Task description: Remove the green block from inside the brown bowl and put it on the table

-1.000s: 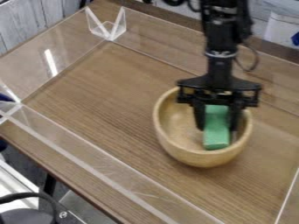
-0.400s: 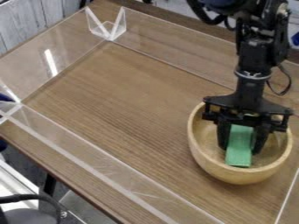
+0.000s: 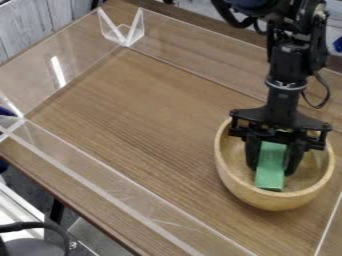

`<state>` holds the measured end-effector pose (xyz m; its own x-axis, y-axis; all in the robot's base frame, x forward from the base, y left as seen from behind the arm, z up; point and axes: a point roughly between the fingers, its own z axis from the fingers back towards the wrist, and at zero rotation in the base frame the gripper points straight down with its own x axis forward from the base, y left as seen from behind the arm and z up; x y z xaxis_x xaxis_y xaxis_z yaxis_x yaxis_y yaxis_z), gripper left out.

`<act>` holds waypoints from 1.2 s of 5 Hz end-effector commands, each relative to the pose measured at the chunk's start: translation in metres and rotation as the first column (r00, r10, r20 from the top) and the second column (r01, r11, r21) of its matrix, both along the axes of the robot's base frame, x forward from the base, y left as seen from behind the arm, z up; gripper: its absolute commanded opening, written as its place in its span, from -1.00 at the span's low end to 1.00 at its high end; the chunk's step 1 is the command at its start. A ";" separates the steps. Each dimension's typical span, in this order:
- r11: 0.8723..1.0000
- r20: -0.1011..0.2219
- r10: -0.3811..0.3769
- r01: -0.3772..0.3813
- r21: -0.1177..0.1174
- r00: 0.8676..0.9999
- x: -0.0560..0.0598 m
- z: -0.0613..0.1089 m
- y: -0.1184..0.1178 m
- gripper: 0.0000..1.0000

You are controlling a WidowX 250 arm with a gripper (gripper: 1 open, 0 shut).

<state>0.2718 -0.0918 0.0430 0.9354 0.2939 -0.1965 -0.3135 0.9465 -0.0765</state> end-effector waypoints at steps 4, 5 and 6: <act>1.000 0.072 -0.004 0.005 -0.016 0.997 0.006 0.028 0.004 -1.00; 1.000 0.072 -0.006 0.007 -0.016 0.997 0.006 0.030 0.005 -1.00; 1.000 0.072 -0.008 0.009 -0.017 0.997 0.005 0.032 0.006 -1.00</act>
<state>0.2691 -0.0873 0.0547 0.9402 0.2792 -0.1953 -0.2988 0.9511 -0.0789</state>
